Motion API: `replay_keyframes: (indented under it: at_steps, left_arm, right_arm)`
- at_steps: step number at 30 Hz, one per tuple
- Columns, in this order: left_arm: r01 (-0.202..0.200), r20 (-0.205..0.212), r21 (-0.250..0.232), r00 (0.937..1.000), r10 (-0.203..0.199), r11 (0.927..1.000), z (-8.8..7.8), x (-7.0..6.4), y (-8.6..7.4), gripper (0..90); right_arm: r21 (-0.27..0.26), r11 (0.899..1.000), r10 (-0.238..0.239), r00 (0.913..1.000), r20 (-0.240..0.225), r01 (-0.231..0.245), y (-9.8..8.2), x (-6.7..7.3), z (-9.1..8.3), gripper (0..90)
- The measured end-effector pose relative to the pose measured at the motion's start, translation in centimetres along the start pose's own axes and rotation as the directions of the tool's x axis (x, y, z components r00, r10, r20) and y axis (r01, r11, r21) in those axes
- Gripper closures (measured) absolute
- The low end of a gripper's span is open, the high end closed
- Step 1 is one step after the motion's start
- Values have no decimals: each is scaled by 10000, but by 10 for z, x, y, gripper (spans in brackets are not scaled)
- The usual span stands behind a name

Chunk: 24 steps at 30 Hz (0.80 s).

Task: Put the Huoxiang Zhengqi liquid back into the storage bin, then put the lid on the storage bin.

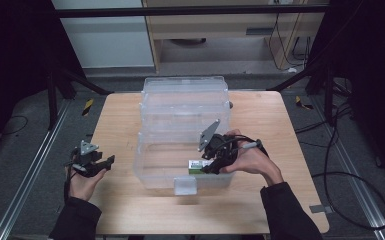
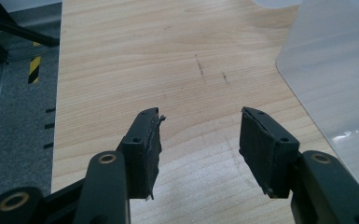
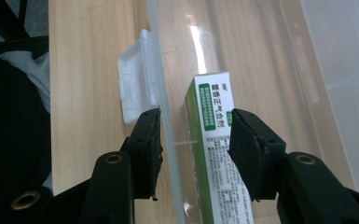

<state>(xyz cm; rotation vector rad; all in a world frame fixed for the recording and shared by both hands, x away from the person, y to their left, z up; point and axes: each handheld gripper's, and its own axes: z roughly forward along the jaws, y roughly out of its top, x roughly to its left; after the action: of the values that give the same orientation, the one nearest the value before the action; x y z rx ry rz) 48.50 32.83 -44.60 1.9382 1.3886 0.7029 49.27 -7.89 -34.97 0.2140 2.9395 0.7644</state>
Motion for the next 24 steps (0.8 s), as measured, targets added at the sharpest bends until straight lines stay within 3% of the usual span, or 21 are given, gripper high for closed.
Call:
replay_keyframes:
  at_steps: [24]
  left_arm:
    - [28,-6,-138,10000,-28,9999,-4,1,2,469]
  right_arm:
    - [180,9998,-72,9990,-434,80,2,10,30,533]
